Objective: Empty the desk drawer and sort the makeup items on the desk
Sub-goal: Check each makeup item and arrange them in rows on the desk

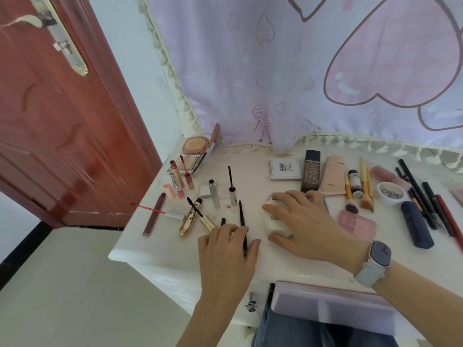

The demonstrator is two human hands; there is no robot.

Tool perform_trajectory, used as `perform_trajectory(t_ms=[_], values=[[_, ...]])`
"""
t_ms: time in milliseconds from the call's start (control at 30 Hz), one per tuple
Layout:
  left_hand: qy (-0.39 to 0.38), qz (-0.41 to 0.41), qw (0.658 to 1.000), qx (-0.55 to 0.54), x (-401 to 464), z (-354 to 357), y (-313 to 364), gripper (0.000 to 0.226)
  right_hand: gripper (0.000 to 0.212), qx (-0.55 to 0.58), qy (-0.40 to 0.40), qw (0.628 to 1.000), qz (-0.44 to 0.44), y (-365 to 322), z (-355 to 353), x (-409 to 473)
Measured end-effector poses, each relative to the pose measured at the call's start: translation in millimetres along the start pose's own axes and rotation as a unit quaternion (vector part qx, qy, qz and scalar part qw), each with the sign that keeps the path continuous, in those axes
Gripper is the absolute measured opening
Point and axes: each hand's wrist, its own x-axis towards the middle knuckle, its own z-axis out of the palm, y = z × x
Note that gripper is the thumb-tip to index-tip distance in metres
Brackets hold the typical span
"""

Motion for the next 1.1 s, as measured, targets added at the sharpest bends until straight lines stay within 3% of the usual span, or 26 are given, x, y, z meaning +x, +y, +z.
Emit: perform_trajectory(t_ms=[133,367,533,600,667,733,767,867,900,933,967,1000,1033,1100], values=[[0.010,0.022,0.999,-0.025,-2.9,7.7,-4.6,0.031,0.055,0.012,-0.020,1.000,-0.011,-0.4,1.4,1.1],[0.037,0.008,0.999,0.014,-3.0,4.0,-8.5,0.030,0.049,0.012,0.025,0.998,-0.049,-11.3,6.5,-3.2],[0.057,-0.002,0.998,0.009,-1.7,0.7,-7.7,0.029,0.050,0.122,0.073,0.989,-0.030,-16.3,2.9,-2.6],[0.078,0.002,0.997,-0.016,-1.3,-1.7,-3.8,0.030,0.045,0.226,0.086,0.969,0.041,-12.5,-4.6,-4.7],[0.091,0.016,0.994,-0.051,-1.8,-3.1,1.3,0.029,0.040,0.352,0.104,0.916,0.160,-9.0,-15.9,-9.0],[0.083,0.022,0.991,-0.101,-4.1,-3.5,8.5,0.028,0.032,0.484,0.128,0.827,0.256,-3.8,-24.2,-15.5],[0.066,0.012,0.987,-0.144,-5.3,-5.7,14.2,0.028,0.027,0.563,0.130,0.764,0.287,-0.7,-27.1,-19.7],[-0.062,-0.082,0.940,-0.326,-7.6,-20.4,41.5,0.036,0.025,0.796,0.107,0.509,0.310,-3.2,-30.6,-37.2],[-0.101,-0.111,0.911,-0.383,-8.8,-22.4,51.7,0.042,0.028,0.837,0.107,0.441,0.307,-5.8,-31.7,-43.4],[-0.116,-0.126,0.892,-0.418,-10.2,-23.0,60.6,0.048,0.030,0.857,0.110,0.400,0.305,-9.5,-32.5,-49.8],[-0.116,-0.135,0.880,-0.440,-11.1,-22.6,68.5,0.051,0.032,0.866,0.113,0.380,0.305,-13.5,-32.4,-55.2],[-0.108,-0.140,0.872,-0.456,-11.5,-21.3,74.8,0.051,0.031,0.864,0.118,0.384,0.304,-17.6,-32.3,-60.3],[-0.100,-0.143,0.868,-0.466,-11.5,-20.5,79.6,0.048,0.027,0.847,0.120,0.416,0.308,-21.0,-31.4,-64.9],[-0.086,-0.132,0.872,-0.463,-9.4,-19.1,84.1,0.042,0.021,0.785,0.131,0.517,0.317,-24.7,-29.5,-72.6]])
